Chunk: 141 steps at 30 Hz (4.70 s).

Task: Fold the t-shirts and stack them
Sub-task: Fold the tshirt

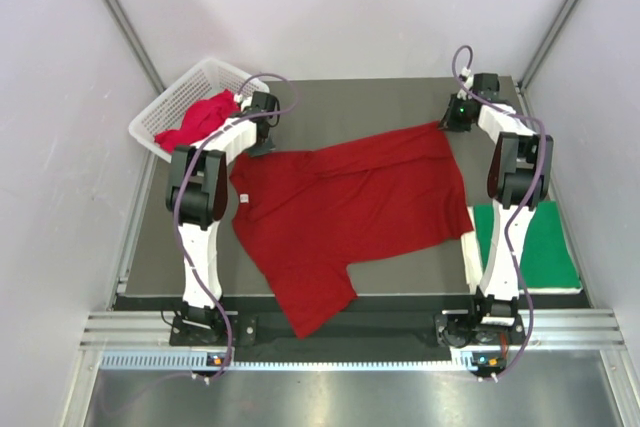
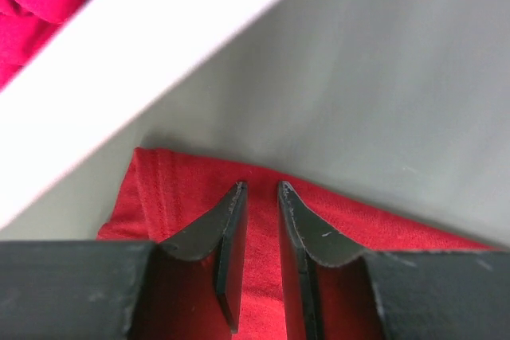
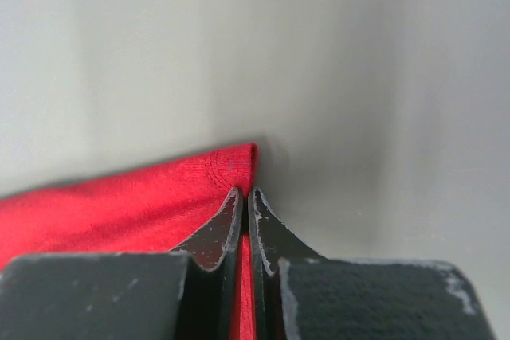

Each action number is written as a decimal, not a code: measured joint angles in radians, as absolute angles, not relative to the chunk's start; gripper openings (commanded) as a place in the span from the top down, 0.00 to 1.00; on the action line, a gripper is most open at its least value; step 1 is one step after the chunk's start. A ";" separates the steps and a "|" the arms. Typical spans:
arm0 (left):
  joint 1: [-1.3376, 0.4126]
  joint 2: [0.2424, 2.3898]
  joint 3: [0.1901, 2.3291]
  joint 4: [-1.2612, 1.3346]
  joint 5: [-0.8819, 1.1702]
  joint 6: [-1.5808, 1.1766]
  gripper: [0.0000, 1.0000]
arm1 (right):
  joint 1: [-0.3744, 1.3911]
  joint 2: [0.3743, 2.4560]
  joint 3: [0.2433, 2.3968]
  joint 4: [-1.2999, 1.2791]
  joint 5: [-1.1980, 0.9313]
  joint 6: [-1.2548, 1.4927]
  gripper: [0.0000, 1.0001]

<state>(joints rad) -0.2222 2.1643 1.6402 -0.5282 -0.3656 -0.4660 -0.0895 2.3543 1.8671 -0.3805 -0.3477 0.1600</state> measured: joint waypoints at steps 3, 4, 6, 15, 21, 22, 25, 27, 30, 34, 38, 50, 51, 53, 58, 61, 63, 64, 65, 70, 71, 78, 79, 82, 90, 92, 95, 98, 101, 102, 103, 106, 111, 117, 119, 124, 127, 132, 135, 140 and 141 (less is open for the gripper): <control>-0.221 2.181 1.669 -0.548 -0.378 -0.477 0.73 | -0.090 2.354 1.867 -0.370 -0.323 0.162 1.00; -0.221 2.194 1.689 -0.560 -0.384 -0.482 0.73 | -0.090 2.354 1.867 -0.367 -0.315 0.162 1.00; -0.221 2.218 1.730 -0.579 -0.392 -0.488 0.74 | -0.090 2.354 1.867 -0.360 -0.297 0.162 1.00; -0.221 2.284 1.832 -0.608 -0.434 -0.522 0.74 | -0.104 2.354 1.867 -0.335 -0.222 0.184 1.00; -0.222 2.289 1.837 -0.612 -0.455 -0.545 0.74 | -0.114 2.354 1.866 -0.327 -0.202 0.197 1.00; -0.222 2.289 1.837 -0.612 -0.452 -0.544 0.73 | -0.114 2.354 1.865 -0.326 -0.203 0.200 1.00; -0.223 2.286 1.837 -0.608 -0.427 -0.524 0.71 | -0.115 2.354 1.865 -0.325 -0.210 0.204 0.99; -0.224 2.281 1.837 -0.607 -0.400 -0.508 0.70 | -0.117 2.354 1.865 -0.325 -0.215 0.207 0.93; -0.227 2.269 1.842 -0.624 -0.366 -0.480 0.66 | -0.117 2.352 1.865 -0.328 -0.217 0.215 0.75; -0.238 2.216 1.847 -0.661 -0.359 -0.442 0.57 | -0.121 2.336 1.866 -0.366 -0.183 0.226 0.63; -0.255 2.072 1.789 -0.668 -0.343 -0.415 0.57 | -0.126 2.300 1.866 -0.461 -0.130 0.253 0.63; -0.446 1.570 1.209 -0.612 -0.197 -0.437 0.62 | -0.105 1.880 1.553 -0.595 -0.056 0.299 0.64; -0.452 1.570 1.171 -0.607 -0.178 -0.449 0.65 | -0.099 1.845 1.516 -0.595 -0.055 0.300 0.64; -0.453 1.569 1.100 -0.595 -0.150 -0.473 0.66 | -0.090 1.797 1.457 -0.588 -0.057 0.301 0.64; -0.473 1.557 0.973 -0.591 -0.141 -0.529 0.64 | -0.068 1.709 1.309 -0.583 -0.075 0.308 0.65; -0.484 1.530 0.932 -0.592 -0.164 -0.564 0.59 | -0.061 1.674 1.254 -0.582 -0.084 0.308 0.65; -0.485 1.481 0.900 -0.596 -0.193 -0.591 0.57 | -0.060 1.654 1.232 -0.576 -0.091 0.308 0.65; -0.484 1.447 0.883 -0.593 -0.210 -0.607 0.55 | -0.060 1.643 1.223 -0.574 -0.093 0.308 0.65; -0.481 1.414 0.868 -0.591 -0.224 -0.620 0.55 | -0.060 1.633 1.216 -0.570 -0.096 0.308 0.65; -0.444 1.301 0.807 -0.579 -0.235 -0.710 0.56 | -0.060 1.597 1.209 -0.561 -0.112 0.308 0.65; -0.436 1.293 0.789 -0.578 -0.236 -0.734 0.56 | -0.059 1.594 1.209 -0.561 -0.114 0.307 0.65; -0.429 1.295 0.686 -0.586 -0.233 -0.840 0.57 | -0.059 1.578 1.204 -0.557 -0.126 0.308 0.66; -0.429 1.297 0.680 -0.584 -0.234 -0.849 0.57 | -0.059 1.578 1.204 -0.557 -0.127 0.307 0.66; -0.429 1.301 0.654 -0.580 -0.246 -0.875 0.59 | -0.059 1.577 1.204 -0.556 -0.130 0.307 0.66; -0.430 1.306 0.635 -0.575 -0.294 -0.907 0.69 | -0.059 1.575 1.196 -0.550 -0.132 0.307 0.66; -0.430 1.312 0.636 -0.569 -0.309 -0.910 0.80 | -0.059 1.575 1.195 -0.547 -0.132 0.308 0.66; -0.434 1.332 0.648 -0.552 -0.320 -0.911 0.93 | -0.059 1.573 1.191 -0.547 -0.132 0.308 0.66; -0.436 1.356 0.665 -0.546 -0.329 -0.901 1.00 | -0.059 1.573 1.191 -0.547 -0.132 0.308 0.66; -0.437 1.375 0.680 -0.549 -0.343 -0.891 1.00 | -0.059 1.572 1.191 -0.547 -0.131 0.307 0.66; -0.437 1.380 0.685 -0.548 -0.353 -0.890 1.00 | -0.059 1.572 1.191 -0.547 -0.130 0.307 0.66; -0.437 1.388 0.691 -0.548 -0.367 -0.888 1.00 | -0.059 1.572 1.191 -0.547 -0.130 0.307 0.66; -0.435 1.399 0.698 -0.548 -0.415 -0.885 1.00 | -0.059 1.572 1.191 -0.547 -0.129 0.307 0.66; -0.389 1.405 0.698 -0.554 -0.480 -0.860 1.00 | -0.059 1.572 1.191 -0.547 -0.129 0.307 0.66; -0.325 1.406 0.698 -0.574 -0.506 -0.839 1.00 | -0.059 1.572 1.191 -0.548 -0.120 0.307 0.66; -0.315 1.406 0.699 -0.585 -0.510 -0.836 1.00 | -0.059 1.572 1.191 -0.548 -0.116 0.307 0.66; -0.291 1.411 0.725 -0.619 -0.532 -0.829 1.00 | -0.059 1.572 1.191 -0.550 -0.105 0.307 0.66; -0.286 1.411 0.753 -0.645 -0.555 -0.816 0.88 | -0.059 1.572 1.190 -0.556 -0.100 0.308 0.67; -0.289 1.397 0.809 -0.678 -0.508 -0.749 0.73 | -0.039 1.572 1.171 -0.564 -0.081 0.309 0.70; -0.334 1.376 0.842 -0.683 -0.453 -0.702 0.72 | -0.020 1.572 1.151 -0.570 -0.071 0.313 0.73; -0.547 1.364 0.880 -0.650 -0.318 -0.686 0.73 | 0.073 1.558 1.074 -0.563 -0.046 0.340 0.79; -0.575 1.367 0.879 -0.642 -0.284 -0.691 0.73 | 0.094 1.553 1.053 -0.561 -0.043 0.349 0.80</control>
<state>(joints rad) -0.5751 1.3670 0.8795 -0.6422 -0.2844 -0.6907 0.0944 1.5532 1.0531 -0.5610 -0.0433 0.3489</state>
